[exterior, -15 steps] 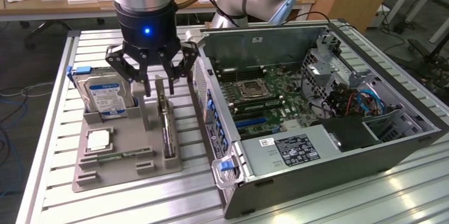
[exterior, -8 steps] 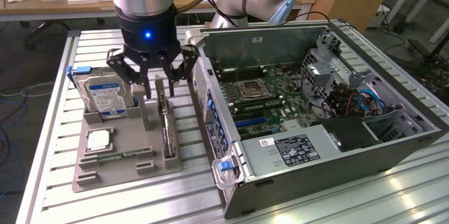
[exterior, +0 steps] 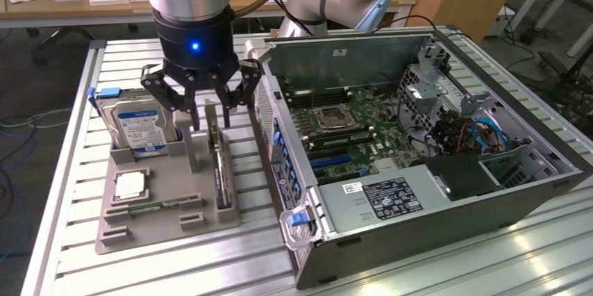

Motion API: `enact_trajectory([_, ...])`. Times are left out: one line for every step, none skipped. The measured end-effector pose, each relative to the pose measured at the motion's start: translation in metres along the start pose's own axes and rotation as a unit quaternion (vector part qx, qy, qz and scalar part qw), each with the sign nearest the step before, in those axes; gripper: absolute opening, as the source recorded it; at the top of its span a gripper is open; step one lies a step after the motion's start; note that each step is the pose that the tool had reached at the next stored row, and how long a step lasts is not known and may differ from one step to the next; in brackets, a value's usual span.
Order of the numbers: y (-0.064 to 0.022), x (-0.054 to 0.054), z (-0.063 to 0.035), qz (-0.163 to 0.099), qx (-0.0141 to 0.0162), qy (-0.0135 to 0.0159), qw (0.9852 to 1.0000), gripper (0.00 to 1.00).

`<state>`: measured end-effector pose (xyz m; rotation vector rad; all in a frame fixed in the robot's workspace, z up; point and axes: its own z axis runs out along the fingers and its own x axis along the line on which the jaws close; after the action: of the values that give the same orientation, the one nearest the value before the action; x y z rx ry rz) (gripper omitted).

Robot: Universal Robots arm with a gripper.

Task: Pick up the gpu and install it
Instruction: 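Pick up the gpu and move the gpu toward the slot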

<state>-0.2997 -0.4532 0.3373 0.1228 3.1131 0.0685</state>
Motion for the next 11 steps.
enact_trajectory([0.0, 0.0, 0.0, 0.0, 0.0, 0.0, 1.0, 0.47])
enact_trajectory([0.0, 0.0, 0.0, 0.0, 0.0, 0.0, 1.0, 0.47])
enact_trajectory([0.0, 0.0, 0.0, 0.0, 0.0, 0.0, 1.0, 0.47])
enact_trajectory([0.0, 0.0, 0.0, 0.0, 0.0, 0.0, 1.0, 0.47])
enact_trajectory([0.0, 0.0, 0.0, 0.0, 0.0, 0.0, 1.0, 0.47])
enact_trajectory([0.0, 0.0, 0.0, 0.0, 0.0, 0.0, 1.0, 0.47])
enact_trajectory([0.0, 0.0, 0.0001, 0.0, 0.0, 0.0, 1.0, 0.47])
enact_trajectory([0.0, 0.0, 0.0007, 0.0, -0.0001, -0.0001, 1.0, 0.47])
enact_trajectory([0.0, 0.0, 0.0015, 0.0, -0.0002, -0.0001, 1.0, 0.47])
enact_trajectory([-0.0001, 0.0001, 0.0024, 0.0, 0.0, 0.0, 1.0, 0.47])
enact_trajectory([-0.0001, 0.0001, 0.0035, 0.0, 0.0, 0.0, 1.0, 0.47])
